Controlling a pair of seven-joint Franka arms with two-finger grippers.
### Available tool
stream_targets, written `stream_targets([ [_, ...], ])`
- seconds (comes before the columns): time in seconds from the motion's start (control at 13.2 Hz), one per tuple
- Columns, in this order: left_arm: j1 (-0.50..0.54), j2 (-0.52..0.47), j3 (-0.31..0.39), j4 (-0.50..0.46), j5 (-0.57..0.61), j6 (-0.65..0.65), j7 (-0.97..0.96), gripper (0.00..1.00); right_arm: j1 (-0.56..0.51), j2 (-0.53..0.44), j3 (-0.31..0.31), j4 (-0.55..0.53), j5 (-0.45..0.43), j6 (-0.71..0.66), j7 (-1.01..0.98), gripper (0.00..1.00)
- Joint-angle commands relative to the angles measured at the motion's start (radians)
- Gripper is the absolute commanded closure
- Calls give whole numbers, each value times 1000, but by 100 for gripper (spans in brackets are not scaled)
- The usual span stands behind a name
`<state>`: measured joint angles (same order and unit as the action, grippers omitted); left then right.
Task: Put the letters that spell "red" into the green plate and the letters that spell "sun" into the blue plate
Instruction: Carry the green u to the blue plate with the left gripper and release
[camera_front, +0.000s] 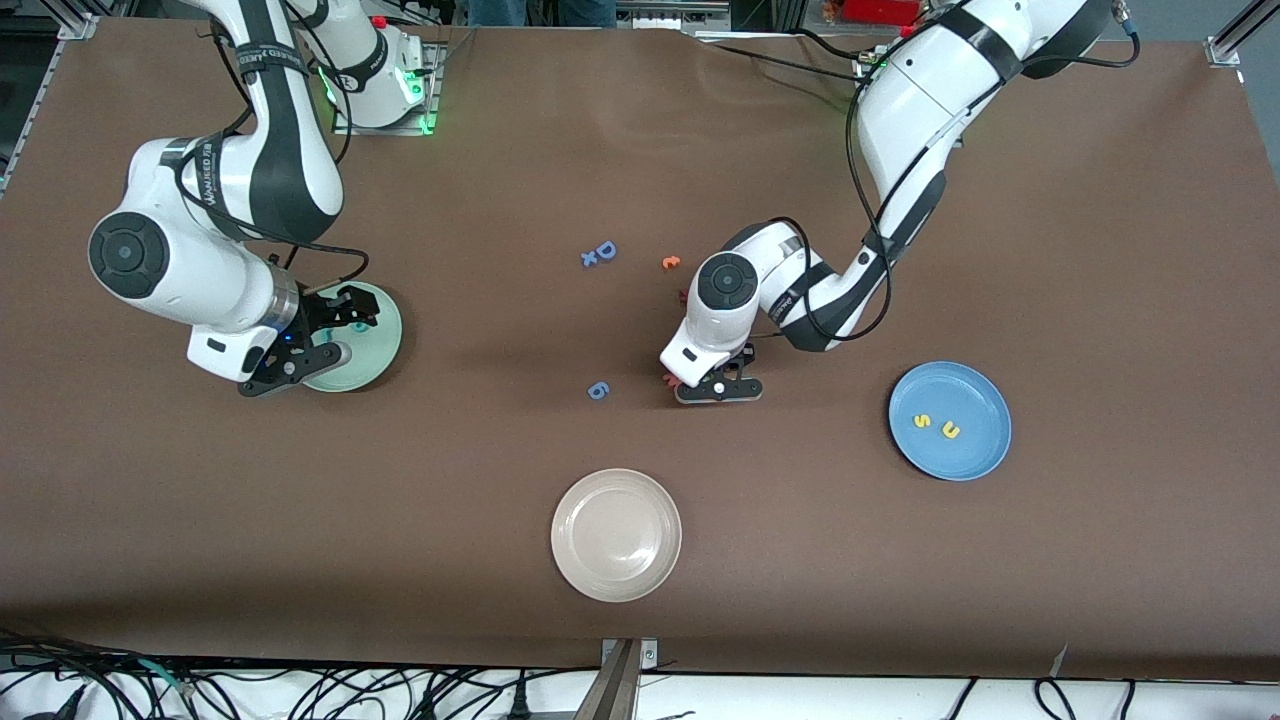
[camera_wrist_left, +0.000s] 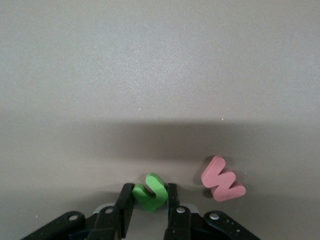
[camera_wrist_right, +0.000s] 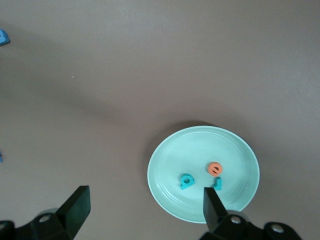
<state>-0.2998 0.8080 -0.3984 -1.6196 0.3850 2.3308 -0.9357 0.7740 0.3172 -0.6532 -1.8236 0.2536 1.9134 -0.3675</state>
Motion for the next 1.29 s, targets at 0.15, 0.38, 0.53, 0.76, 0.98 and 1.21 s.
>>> stream_targets([
  [0.15,-5,-7,10,26,35,-11,-28,76,-4,10,-2,26,-14,-25,12,0],
  [0.38,19,-12,10,38,37,-25,-20,79,-4,10,-2,27,-14,-22,12,0],
  [0.53,43,-12,9,40,37,-37,12,79,-4,10,-2,27,-14,-20,13,0],
  [0.76,76,-13,7,87,18,-125,113,79,-2,11,-2,27,-16,-24,13,0],
  [0.98,123,-18,0,113,-17,-197,222,80,-1,13,-2,26,-16,-24,13,0],
  [1.21,181,-26,0,147,-38,-267,345,80,-1,13,-2,27,-16,-22,13,0],
])
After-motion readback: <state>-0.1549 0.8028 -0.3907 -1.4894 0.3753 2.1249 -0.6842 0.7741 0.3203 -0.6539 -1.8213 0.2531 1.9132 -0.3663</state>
